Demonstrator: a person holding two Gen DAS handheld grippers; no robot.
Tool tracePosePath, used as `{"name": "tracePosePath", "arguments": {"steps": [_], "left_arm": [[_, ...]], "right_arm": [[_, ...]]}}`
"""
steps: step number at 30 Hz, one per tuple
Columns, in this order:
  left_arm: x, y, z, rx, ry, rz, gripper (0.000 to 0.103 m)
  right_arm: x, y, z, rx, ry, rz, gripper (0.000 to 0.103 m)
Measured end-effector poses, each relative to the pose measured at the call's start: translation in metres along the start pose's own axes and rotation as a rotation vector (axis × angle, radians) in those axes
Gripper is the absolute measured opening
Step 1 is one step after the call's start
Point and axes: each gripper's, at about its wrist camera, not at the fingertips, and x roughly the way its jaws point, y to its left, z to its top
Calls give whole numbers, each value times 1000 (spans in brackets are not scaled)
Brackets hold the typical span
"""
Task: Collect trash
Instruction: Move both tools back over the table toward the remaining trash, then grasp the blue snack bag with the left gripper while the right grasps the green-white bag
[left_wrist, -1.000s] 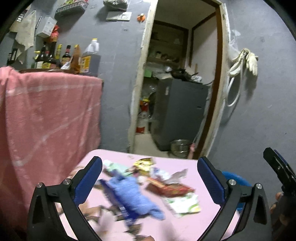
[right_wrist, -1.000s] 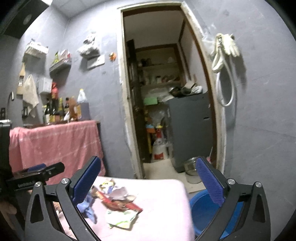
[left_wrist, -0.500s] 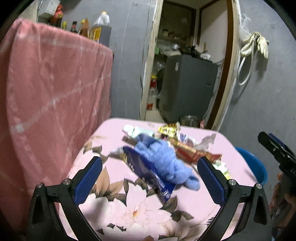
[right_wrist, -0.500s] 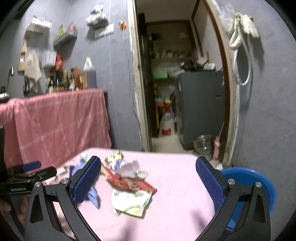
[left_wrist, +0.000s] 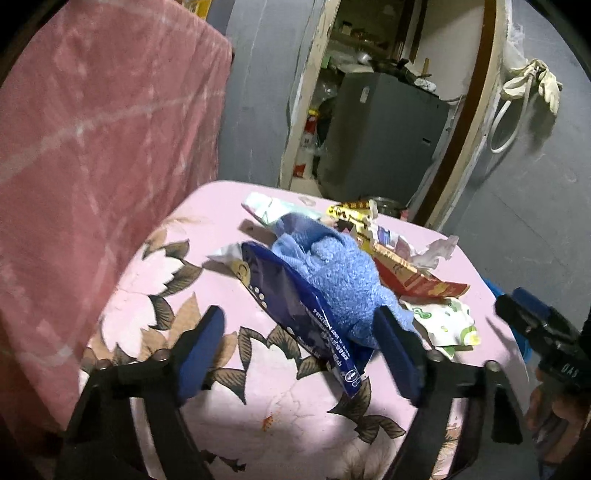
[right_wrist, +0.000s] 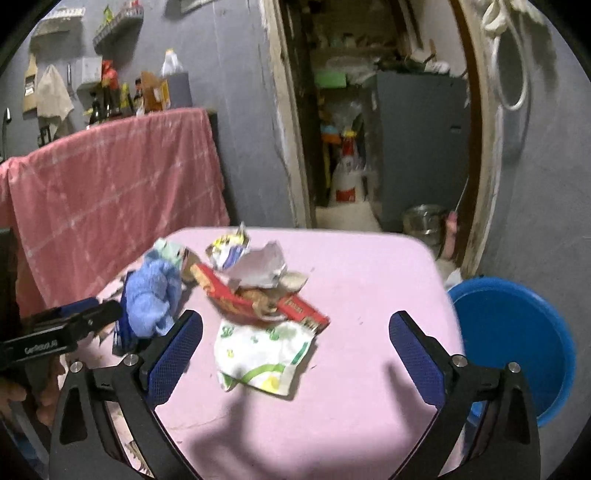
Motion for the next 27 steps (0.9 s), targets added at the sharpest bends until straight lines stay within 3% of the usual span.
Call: {"name": "tracePosePath", "arguments": {"steps": [9,16,27], "left_arm": [[4,2,0,-17,49,-34,41],[-3,6,2,-73,68,-55,23],[-8,0,-1,-67,58,-56,11]], "right_arm": [[36,16,-8,-61,159,27,99],[44,18,-8,-67,184,30,94],[50,18,-9,-66,211,30,83]]}}
